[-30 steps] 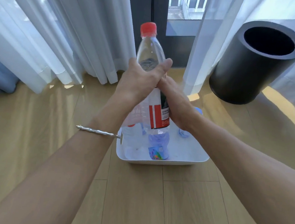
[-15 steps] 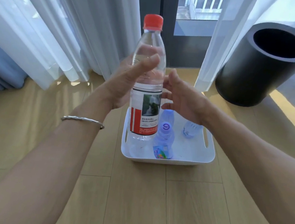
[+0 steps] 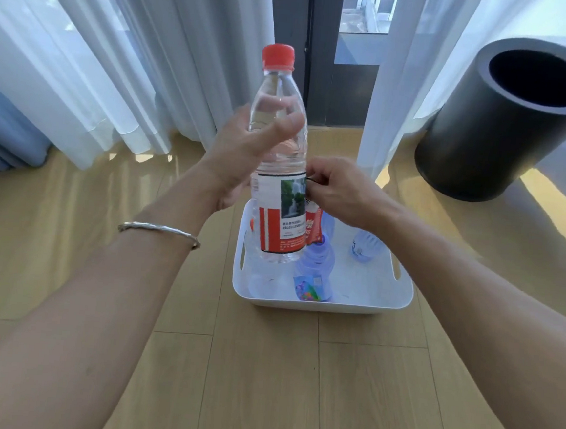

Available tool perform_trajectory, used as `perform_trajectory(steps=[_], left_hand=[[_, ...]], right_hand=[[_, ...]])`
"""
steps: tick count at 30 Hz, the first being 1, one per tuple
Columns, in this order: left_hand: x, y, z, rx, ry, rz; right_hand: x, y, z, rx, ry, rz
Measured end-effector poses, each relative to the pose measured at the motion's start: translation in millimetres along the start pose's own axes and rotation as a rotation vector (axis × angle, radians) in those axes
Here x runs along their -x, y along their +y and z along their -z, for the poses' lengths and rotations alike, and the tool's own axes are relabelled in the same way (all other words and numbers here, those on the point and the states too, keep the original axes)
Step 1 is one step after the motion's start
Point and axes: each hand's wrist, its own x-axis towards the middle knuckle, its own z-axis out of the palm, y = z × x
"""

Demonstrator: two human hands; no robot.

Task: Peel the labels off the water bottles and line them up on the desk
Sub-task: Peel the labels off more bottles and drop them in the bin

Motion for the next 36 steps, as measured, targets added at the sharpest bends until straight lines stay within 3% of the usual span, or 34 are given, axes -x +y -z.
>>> perform_trajectory(steps=[7,10,13,18,23,31,36], left_hand=[[-7.8,11.7,-5.1,0.003,0.344,-0.003],[-10.6,18.0,6.0,-0.085,0.500,-0.045],[-10.1,22.9,13.4,-0.138,0.588,-0.058],[-9.2,31.9,11.2,-0.118,0.605,-0.103],[-6.5,32.6,4.2,-0.088,0.574,-0.110],[-4.8,40.0,-5.0,-0.070,0.542,-0.218],[-5.0,40.2,-2.3,-0.064,0.613,-0.266]], right_hand=[[3.4,6.8,21.6,0.215,0.089,-0.077],[10.3,15.3,47.4,0.105,0.128,-0.139],[14.3,19.0,60.2,-0.029,0.034,-0.168],[18.6,23.4,69.8,-0.244,-0.289,-0.326],[27.4,39.2,77.1,-0.297,-0.460,-0.524],[36.7,60.1,81.6,-0.330,-0.453,-0.644],[41.0,73.3,86.1,-0.312,-0.477,-0.684]])
